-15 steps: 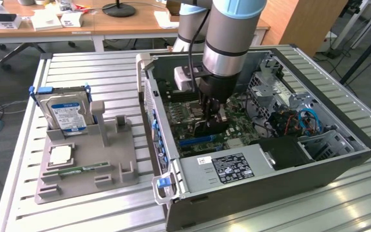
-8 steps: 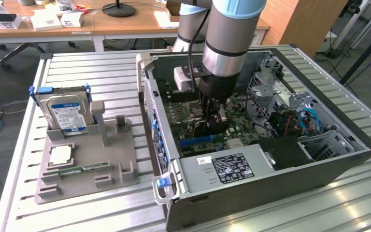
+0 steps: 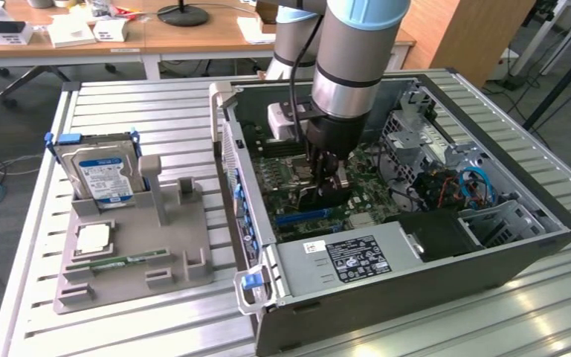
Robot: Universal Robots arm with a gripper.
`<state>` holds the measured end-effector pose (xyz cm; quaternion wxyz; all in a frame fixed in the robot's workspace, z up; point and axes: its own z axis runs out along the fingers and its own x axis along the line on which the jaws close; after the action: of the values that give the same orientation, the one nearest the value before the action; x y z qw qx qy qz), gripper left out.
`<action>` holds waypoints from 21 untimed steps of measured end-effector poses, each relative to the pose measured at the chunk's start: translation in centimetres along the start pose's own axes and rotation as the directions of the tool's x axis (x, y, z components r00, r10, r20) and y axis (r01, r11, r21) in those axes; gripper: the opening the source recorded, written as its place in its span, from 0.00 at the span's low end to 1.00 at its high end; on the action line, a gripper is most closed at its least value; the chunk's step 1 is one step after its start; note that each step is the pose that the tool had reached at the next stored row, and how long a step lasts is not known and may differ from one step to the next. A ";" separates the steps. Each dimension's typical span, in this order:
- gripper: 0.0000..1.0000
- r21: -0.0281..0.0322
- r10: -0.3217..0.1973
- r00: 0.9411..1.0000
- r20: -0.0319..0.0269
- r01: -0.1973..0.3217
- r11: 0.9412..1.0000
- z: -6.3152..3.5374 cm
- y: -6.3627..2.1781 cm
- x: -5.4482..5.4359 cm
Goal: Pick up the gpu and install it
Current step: 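Insert the gpu into the slot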
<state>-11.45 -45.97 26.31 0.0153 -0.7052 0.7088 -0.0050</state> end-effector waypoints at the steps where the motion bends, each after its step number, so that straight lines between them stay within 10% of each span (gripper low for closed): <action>1: 0.26 0.000 0.000 1.000 0.000 0.000 1.000 0.00 0.00 0.0; 8: 0.26 -0.002 0.000 1.000 0.000 0.000 1.000 -0.01 0.00 0.0; 12: 0.26 -0.028 0.000 1.000 0.000 0.000 1.000 0.00 0.00 0.0; 21: 0.26 -0.029 0.000 1.000 0.000 0.000 1.000 0.00 0.00 0.0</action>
<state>-11.45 -45.97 26.31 0.0052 -0.7053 0.7089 0.0051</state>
